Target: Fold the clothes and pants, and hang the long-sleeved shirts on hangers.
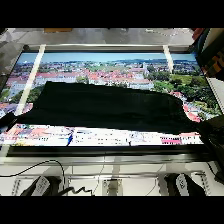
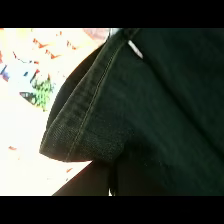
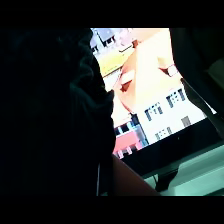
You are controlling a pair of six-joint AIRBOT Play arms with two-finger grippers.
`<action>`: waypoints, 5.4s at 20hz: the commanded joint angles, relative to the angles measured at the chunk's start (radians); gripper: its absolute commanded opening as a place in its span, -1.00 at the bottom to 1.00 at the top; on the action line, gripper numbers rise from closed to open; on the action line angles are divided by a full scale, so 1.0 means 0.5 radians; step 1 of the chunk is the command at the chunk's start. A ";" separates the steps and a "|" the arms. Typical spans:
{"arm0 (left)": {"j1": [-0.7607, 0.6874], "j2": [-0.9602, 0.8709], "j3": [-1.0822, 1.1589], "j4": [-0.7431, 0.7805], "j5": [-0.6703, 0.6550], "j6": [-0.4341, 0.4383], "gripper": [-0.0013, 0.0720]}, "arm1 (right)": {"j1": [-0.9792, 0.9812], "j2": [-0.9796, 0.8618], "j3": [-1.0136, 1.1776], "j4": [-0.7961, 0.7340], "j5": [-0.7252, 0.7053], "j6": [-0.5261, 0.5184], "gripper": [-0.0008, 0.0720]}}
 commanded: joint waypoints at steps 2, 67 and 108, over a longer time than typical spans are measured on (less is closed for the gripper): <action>-0.218 -0.208 0.177 0.011 0.213 -0.159 -0.91 | -0.011 0.067 0.002 0.209 -0.159 0.079 -0.84; -0.937 -1.538 0.881 -0.303 1.063 -0.641 -0.44 | 0.805 -1.538 1.601 0.446 -0.494 0.037 0.36; -1.548 -0.681 1.167 -0.279 -0.156 -0.177 -0.90 | 2.763 -2.528 2.663 0.159 -0.362 0.724 -0.84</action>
